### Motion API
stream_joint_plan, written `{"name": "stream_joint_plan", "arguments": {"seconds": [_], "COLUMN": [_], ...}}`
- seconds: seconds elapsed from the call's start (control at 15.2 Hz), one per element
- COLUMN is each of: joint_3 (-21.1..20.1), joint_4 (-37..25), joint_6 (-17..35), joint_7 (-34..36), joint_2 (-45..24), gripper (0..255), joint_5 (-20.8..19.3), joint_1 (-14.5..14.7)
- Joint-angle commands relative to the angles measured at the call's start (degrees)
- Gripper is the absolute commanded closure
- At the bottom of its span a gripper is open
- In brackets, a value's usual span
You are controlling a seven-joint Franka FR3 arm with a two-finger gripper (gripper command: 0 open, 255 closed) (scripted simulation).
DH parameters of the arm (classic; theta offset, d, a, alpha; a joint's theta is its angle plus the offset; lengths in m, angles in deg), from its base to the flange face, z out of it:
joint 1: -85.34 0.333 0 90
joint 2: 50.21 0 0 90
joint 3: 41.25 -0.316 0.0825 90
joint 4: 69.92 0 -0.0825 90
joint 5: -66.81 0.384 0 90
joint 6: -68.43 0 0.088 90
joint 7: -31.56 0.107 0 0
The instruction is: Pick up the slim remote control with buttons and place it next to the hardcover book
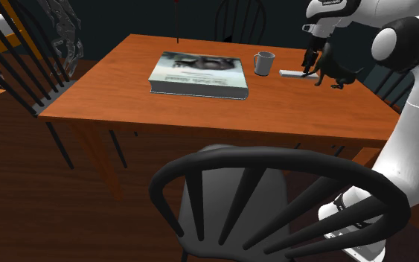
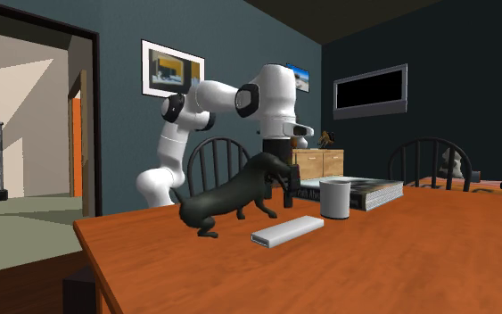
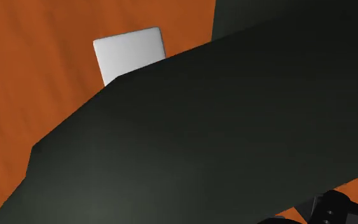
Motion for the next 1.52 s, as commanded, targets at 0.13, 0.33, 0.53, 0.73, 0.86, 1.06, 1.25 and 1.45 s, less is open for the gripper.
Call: {"name": "stream_joint_plan", "arguments": {"seconds": [0.13,0.33,0.53,0.73,0.86,1.06,1.25,1.45], "joint_3": [-1.69,-1.92,-2.03,-2.10,-2.10,-2.10,-2.10,-2.10], "joint_4": [-14.07,-11.70,-9.55,-8.49,-8.50,-8.50,-8.49,-8.47], "joint_6": [-3.43,-1.12,1.10,2.24,2.24,2.24,2.24,2.25], "joint_7": [-6.91,-7.06,-7.27,-7.39,-7.39,-7.39,-7.39,-7.39], "joint_2": [-11.48,-11.45,-11.59,-11.71,-11.72,-11.72,-11.71,-11.70], "gripper": [0,0,0,0,0,0,255,255], "joint_5": [3.99,4.00,4.17,4.28,4.28,4.28,4.28,4.28], "joint_1": [-5.59,-5.31,-5.02,-4.89,-4.89,-4.89,-4.89,-4.88]}}
